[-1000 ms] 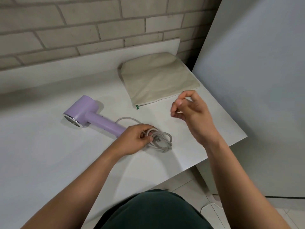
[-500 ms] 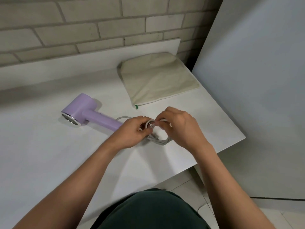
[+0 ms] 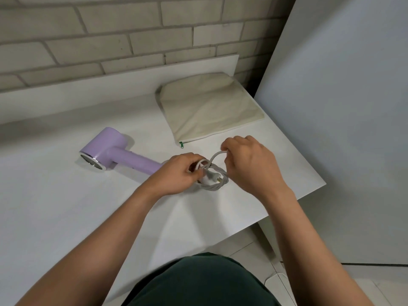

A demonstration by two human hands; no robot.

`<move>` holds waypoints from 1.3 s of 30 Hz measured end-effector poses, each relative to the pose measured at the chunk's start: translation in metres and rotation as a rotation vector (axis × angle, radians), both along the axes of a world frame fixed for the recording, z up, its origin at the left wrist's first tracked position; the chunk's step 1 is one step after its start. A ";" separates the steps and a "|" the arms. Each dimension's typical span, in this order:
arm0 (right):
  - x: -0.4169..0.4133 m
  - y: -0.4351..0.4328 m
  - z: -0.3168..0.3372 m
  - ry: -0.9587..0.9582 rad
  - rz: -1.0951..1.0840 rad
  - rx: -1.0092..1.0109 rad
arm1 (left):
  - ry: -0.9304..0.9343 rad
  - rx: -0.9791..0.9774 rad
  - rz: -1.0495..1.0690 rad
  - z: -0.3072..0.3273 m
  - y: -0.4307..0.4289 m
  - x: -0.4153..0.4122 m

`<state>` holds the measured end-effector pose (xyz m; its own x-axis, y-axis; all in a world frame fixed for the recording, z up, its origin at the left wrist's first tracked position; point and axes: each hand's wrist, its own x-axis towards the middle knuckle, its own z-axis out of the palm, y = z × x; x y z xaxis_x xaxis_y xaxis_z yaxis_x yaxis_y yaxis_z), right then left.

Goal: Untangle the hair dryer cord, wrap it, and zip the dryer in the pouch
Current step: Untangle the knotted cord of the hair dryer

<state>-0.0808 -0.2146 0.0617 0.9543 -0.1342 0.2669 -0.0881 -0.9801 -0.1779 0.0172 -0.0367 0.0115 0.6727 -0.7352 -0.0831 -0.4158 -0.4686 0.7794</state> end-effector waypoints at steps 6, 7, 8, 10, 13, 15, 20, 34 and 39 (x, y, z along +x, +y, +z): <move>-0.001 0.014 -0.011 0.167 0.118 -0.146 | -0.021 0.043 -0.010 -0.003 -0.002 -0.005; -0.003 0.013 -0.009 0.140 0.092 -0.151 | -0.040 0.047 -0.017 -0.005 -0.002 -0.005; -0.005 0.011 -0.006 0.079 0.076 -0.120 | -0.054 0.053 -0.015 -0.009 -0.001 -0.006; -0.010 0.009 0.000 -0.082 0.072 0.011 | -0.046 0.052 0.009 -0.015 0.002 -0.007; -0.012 0.012 0.003 -0.243 0.013 0.313 | -0.009 0.010 0.046 -0.021 0.005 -0.006; -0.012 0.013 0.003 -0.356 -0.085 0.603 | 0.010 -0.014 0.062 -0.019 0.006 -0.005; -0.014 -0.003 -0.008 -0.358 -0.326 0.856 | 0.048 -0.052 0.055 -0.014 0.009 -0.006; -0.007 0.009 -0.038 0.006 0.207 -0.130 | 0.005 -0.005 0.043 -0.009 0.012 -0.013; -0.014 -0.009 -0.021 -0.024 0.263 0.291 | -0.055 0.062 -0.061 -0.014 0.018 -0.016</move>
<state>-0.0953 -0.2236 0.0411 0.9601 0.0405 0.2767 0.1668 -0.8772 -0.4503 0.0016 -0.0183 -0.0021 0.6315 -0.7696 -0.0944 -0.4862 -0.4879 0.7249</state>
